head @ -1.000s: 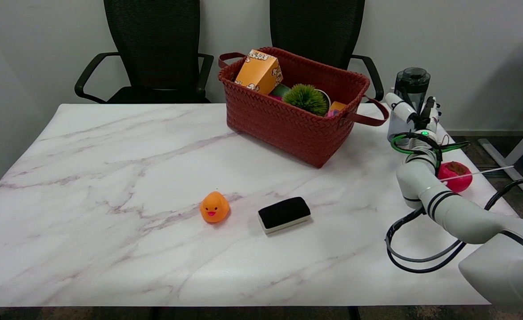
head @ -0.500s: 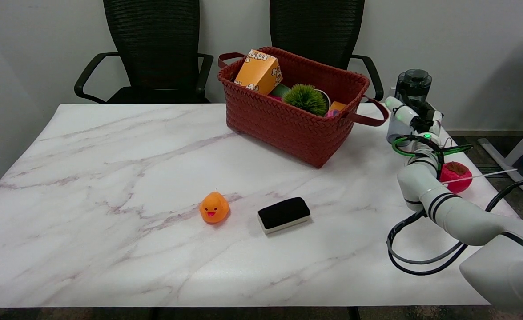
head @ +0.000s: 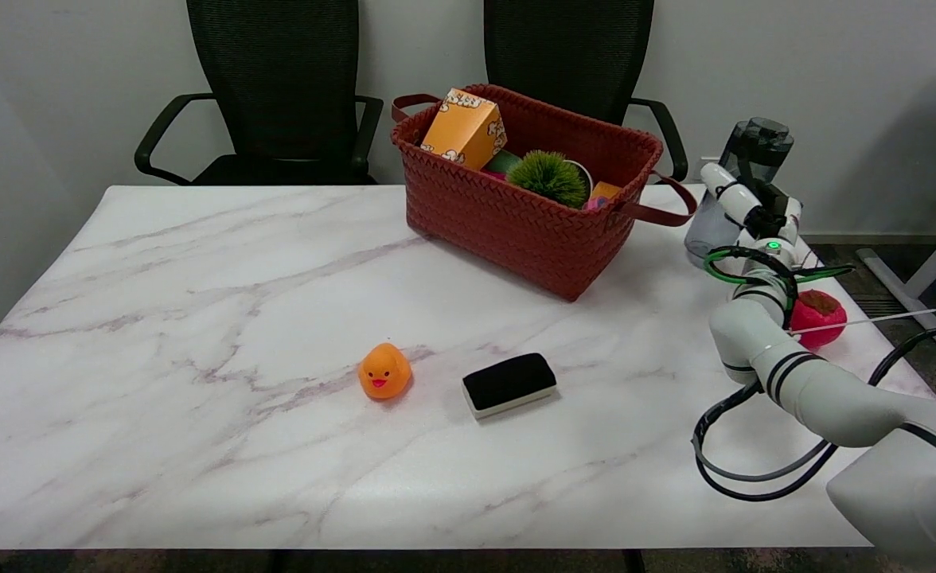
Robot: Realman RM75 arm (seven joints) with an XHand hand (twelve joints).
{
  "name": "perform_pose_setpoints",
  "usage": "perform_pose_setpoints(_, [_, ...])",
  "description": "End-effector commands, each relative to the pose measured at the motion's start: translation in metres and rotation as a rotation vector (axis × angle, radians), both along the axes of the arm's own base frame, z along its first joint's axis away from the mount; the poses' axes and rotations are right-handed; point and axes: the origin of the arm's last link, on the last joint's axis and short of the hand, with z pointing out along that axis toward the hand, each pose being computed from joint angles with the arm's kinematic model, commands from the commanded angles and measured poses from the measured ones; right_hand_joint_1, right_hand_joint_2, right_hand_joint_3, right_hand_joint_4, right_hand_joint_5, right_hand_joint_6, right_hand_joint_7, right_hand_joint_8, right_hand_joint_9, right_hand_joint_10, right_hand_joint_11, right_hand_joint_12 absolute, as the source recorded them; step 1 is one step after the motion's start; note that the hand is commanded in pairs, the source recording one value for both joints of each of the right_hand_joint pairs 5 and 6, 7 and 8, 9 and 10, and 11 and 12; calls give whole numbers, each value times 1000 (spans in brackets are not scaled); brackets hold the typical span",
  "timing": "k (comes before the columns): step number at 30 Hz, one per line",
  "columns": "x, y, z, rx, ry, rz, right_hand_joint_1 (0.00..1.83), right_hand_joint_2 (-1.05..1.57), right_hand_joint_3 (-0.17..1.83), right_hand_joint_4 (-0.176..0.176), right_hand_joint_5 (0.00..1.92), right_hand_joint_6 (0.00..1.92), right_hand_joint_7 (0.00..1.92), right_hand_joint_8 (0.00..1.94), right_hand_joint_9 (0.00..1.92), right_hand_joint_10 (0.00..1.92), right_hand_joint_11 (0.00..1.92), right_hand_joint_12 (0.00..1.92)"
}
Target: Pick up the black bottle.
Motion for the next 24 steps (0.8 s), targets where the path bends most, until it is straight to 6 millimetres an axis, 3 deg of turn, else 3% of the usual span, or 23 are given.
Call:
perform_pose_setpoints(1, [40,10,-3,-40,130,150,1073,963,-17,0,926,926,1138,1138,809,809,601,601])
perform_pose_setpoints(9, [62,12,-10,-19,195,212,1072,962,-4,0,918,918,1152,1152,828,828,613,613])
perform_pose_setpoints(24, [128,10,-33,29,369,315,1084,959,-32,0,899,899,1185,1185,877,877,686,686])
